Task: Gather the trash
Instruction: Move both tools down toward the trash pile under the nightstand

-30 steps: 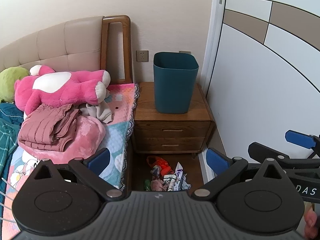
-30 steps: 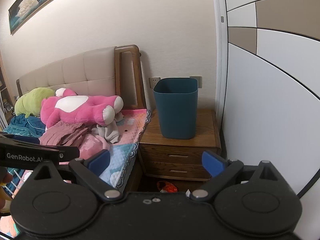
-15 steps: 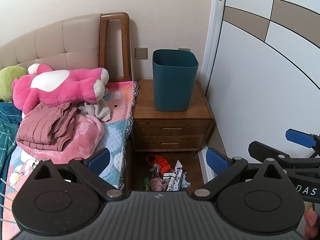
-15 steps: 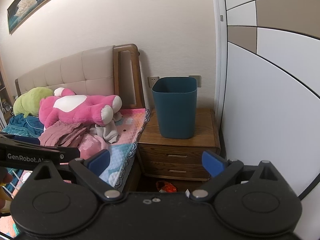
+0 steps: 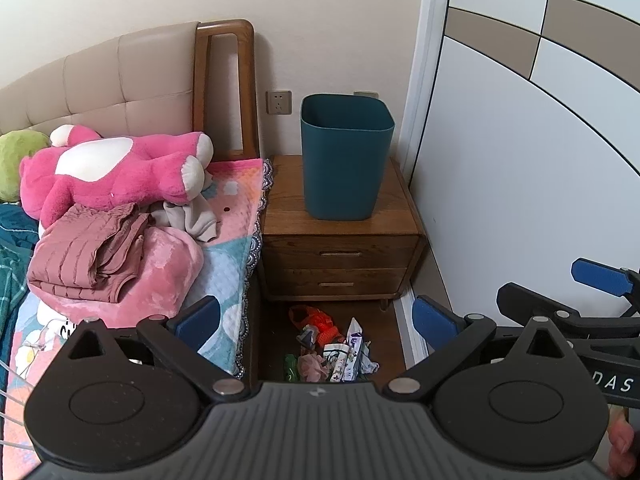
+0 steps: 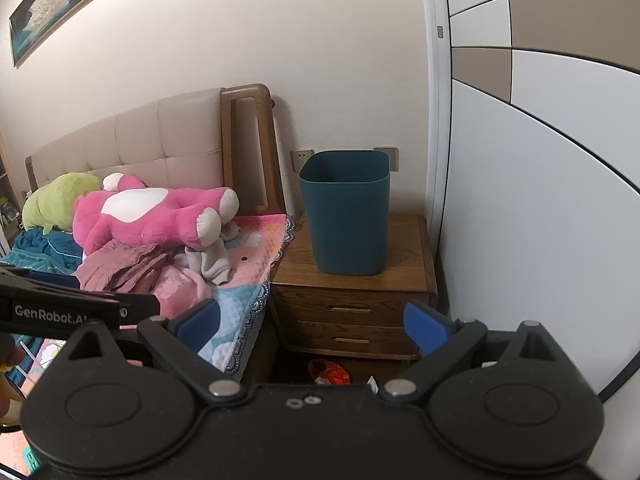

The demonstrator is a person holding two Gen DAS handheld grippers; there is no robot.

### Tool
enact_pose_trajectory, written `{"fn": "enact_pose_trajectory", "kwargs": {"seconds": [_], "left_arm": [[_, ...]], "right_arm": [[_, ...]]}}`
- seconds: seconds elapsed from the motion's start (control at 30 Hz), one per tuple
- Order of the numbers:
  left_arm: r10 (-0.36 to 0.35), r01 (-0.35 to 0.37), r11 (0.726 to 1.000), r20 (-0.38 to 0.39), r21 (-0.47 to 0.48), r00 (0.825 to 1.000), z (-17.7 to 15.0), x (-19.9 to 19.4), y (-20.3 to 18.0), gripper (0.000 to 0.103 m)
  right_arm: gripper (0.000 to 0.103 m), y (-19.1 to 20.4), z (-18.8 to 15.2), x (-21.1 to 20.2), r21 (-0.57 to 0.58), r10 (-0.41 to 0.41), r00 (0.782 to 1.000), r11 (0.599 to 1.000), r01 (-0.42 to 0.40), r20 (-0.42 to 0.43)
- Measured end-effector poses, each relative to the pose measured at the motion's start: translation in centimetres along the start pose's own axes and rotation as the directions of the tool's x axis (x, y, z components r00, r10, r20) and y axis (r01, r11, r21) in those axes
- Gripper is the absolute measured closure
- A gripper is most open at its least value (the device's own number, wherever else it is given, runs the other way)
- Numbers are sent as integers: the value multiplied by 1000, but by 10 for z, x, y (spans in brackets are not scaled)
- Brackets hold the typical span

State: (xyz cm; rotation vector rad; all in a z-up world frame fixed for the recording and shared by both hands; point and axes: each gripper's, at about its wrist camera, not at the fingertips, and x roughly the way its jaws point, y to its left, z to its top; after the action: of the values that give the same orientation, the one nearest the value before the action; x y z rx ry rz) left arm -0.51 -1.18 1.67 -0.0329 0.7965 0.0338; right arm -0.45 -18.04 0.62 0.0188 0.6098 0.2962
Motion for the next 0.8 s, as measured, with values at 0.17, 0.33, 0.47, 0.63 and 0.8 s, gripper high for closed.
{"fn": "enact_pose_trajectory", "kwargs": {"seconds": [0.17,0.33,0.47,0.63,0.8], "left_arm": [[-5,5,1000,-10,4,1000,7,7,0,0],[-15,15,1000,-9,9,1000,19,18,5,0],[-36,36,999,-3,21,999,33,28,14,0],[-77,76,996,10,54,997,52,48,28,0],[-118,117,990,1,79,993,69,79,40,0]], "right_arm": [[4,2,3,5,3,-6,1000,1000,6,-5],[4,6,8,14,7,-13,1000,1000,13,-3],[5,11,14,24,14,-28,1000,1000,28,7],[5,18,24,39,31,-57,998,998,56,27],[5,11,27,61,75,-91,996,993,89,18]]}}
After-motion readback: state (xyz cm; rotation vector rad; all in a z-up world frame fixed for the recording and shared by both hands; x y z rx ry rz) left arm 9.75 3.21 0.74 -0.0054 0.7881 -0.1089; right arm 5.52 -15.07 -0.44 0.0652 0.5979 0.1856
